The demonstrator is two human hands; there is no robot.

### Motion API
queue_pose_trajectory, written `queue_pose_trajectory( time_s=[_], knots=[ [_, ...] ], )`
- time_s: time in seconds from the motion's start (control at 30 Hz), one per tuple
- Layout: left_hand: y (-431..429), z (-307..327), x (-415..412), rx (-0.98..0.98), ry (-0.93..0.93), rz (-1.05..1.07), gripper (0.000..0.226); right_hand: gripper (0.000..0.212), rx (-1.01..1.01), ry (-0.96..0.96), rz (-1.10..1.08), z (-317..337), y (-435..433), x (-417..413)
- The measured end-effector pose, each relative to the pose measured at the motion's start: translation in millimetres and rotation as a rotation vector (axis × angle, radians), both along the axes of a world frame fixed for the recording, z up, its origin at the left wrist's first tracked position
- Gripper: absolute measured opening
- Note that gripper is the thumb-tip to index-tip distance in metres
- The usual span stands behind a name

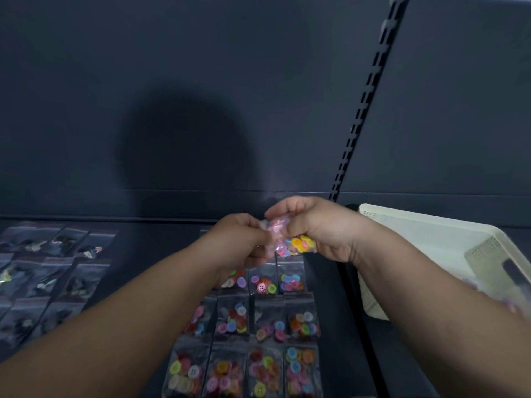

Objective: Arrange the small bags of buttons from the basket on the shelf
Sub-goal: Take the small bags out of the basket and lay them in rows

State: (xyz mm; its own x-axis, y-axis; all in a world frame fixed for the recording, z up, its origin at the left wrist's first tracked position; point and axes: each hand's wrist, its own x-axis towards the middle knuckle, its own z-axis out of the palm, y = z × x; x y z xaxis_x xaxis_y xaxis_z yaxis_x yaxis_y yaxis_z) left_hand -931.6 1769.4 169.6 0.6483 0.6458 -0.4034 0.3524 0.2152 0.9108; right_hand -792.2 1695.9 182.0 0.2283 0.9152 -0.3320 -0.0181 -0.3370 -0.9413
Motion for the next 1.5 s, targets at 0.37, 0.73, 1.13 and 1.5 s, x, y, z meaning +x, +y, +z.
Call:
queue_pose_trajectory(
  time_s=[0.37,0.73,1.13,1.5],
  knots=[
    [-4.6,13.0,-22.0,0.051,-0.013,-0.002,0.018,0.016,-0.016,-0.231,0.076,9.2,-15.9,-12.1],
    [-18.1,6.9,-67.4,-0.015,-0.064,0.086,0.011,0.006,0.007,-0.153,0.042,-1.5,-18.4,-56.8],
    [-7.8,-20.8,-141.6,0.050,0.108,0.087,0.016,0.009,-0.235,-0.311,0.036,-13.8,-19.1,-132.5],
    [-16.5,-48.7,-163.0,0.056,0.251,0.045,0.017,0.018,-0.397,-0.475,0.100,-35.1,-15.2,-163.2]
  ],
)
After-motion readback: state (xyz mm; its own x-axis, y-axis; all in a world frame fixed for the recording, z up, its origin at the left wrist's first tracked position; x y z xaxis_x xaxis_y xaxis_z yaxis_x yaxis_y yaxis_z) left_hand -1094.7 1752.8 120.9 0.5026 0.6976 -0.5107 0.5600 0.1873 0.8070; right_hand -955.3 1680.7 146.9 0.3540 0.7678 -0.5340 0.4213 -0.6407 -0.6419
